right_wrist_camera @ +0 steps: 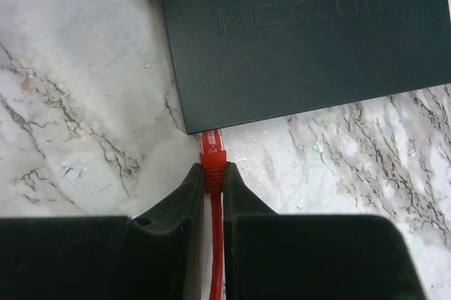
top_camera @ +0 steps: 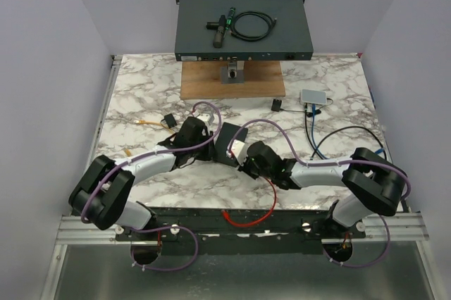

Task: Insert the plug into the switch port
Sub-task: Insert the connector into the switch port.

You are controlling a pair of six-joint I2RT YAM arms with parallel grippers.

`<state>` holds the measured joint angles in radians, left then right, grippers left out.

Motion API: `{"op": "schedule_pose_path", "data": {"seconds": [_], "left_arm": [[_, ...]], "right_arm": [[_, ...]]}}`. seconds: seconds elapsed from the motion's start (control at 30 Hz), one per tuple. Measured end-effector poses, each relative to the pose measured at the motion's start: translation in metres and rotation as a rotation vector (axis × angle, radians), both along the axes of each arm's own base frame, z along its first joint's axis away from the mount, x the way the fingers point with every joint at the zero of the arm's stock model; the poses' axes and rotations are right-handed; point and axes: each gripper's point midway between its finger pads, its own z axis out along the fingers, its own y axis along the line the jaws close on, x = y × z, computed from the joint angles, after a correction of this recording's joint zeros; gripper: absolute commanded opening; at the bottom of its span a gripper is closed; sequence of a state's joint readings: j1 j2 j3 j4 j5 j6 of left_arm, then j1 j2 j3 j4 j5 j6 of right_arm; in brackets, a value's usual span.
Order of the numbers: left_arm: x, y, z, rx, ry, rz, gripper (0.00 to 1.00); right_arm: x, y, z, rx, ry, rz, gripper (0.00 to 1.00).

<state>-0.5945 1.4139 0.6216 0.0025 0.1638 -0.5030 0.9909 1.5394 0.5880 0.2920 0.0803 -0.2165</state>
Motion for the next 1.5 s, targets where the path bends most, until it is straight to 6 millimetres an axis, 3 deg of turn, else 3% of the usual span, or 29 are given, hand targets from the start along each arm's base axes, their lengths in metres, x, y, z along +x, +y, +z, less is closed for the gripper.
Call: {"op": "schedule_pose_path", "data": {"seconds": [0.5,0.93,1.13,1.5], "left_arm": [[-0.010,0.003,0.000,0.023,-0.009,-0.004,0.20],[-0.032,-0.008,0.001,0.008,0.031,-0.082,0.21],[-0.045,-0.009,0.002,0.015,0.059,-0.110,0.34],[-0.048,-0.005,0.032,-0.026,0.012,-0.054,0.53]], "right_arm": [[-0.010,0.001,-0.001,0.008,0.046,0.033,0.01],[-0.036,-0.016,0.003,0.023,0.124,0.017,0.01],[-0.045,-0.018,0.002,0.048,0.148,0.015,0.01],[-0.039,-0.012,0.022,0.125,0.107,-0.007,0.01]]}}
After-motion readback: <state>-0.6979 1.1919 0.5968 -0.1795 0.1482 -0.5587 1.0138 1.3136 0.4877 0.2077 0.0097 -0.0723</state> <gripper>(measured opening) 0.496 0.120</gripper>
